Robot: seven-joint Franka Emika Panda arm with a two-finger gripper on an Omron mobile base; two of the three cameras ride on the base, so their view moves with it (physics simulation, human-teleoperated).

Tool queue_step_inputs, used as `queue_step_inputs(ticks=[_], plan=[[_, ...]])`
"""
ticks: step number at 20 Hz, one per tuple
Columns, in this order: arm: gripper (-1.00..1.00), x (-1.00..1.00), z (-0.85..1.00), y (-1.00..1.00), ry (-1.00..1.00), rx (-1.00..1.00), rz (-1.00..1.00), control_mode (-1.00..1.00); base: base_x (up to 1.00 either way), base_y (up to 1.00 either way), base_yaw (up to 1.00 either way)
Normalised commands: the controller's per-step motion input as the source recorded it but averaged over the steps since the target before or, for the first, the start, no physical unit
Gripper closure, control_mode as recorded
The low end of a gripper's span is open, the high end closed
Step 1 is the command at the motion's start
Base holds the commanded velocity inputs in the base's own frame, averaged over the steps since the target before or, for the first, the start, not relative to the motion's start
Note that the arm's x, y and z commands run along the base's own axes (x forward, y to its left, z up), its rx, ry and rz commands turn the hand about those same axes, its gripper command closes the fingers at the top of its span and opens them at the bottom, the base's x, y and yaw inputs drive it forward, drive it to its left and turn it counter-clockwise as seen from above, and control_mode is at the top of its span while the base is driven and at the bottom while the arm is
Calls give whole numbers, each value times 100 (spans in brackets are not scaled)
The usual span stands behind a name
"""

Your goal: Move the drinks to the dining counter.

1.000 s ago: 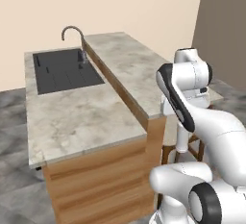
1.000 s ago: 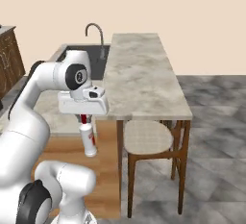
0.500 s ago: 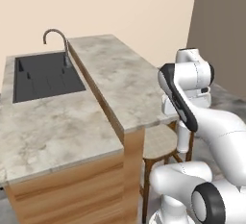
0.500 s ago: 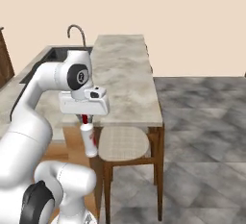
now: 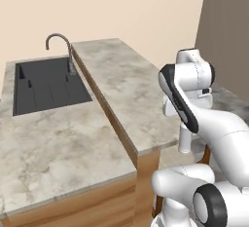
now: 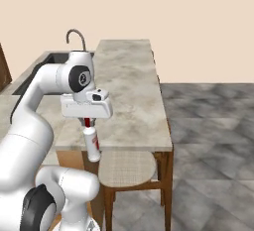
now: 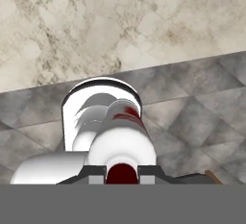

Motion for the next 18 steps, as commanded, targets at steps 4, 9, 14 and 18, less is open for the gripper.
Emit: queue_step_inputs(ticks=[4, 9, 14, 18], plan=[[100, 0, 0, 0, 0, 0, 0, 100, 60, -1, 0], [100, 0, 0, 0, 0, 0, 0, 100, 61, -3, 0], [100, 0, 0, 0, 0, 0, 0, 100, 72, -5, 4], [100, 0, 0, 0, 0, 0, 0, 100, 67, -16, 32]])
